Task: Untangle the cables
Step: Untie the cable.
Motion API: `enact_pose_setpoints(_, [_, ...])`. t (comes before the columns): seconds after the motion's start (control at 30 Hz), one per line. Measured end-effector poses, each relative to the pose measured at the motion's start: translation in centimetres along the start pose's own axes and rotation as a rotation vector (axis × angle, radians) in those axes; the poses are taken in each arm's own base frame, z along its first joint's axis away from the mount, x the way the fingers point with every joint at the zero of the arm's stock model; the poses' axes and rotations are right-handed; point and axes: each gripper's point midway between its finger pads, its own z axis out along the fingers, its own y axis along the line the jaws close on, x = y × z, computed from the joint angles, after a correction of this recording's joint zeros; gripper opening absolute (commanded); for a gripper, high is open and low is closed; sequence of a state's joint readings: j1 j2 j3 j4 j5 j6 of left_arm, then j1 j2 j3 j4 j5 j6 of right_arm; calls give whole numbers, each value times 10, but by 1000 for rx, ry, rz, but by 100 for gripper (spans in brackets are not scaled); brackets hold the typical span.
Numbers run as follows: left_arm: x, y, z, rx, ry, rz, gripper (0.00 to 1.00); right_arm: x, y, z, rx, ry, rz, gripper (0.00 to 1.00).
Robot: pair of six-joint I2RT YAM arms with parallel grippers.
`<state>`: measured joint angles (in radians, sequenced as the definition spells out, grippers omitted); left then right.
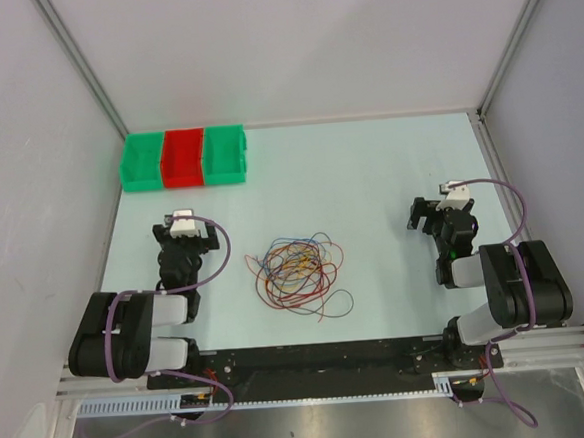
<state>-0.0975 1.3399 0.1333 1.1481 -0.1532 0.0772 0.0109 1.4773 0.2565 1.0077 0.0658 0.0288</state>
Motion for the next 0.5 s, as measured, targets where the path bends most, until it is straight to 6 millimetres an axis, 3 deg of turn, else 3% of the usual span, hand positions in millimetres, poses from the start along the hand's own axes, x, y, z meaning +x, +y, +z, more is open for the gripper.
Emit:
enact_pose_setpoints(0.3, [0,1,0,0,0,0,100,-2,5,0,3,38,-20,100])
enact_pose_setpoints(0.37, [0,2,0,-4,1,-1,100,-24,16,3,-7,20,-45,100])
enact_pose_setpoints(0.5, [1,2,0,-1,3,-1,100,-103,53,-5,-77,-116,-27,100])
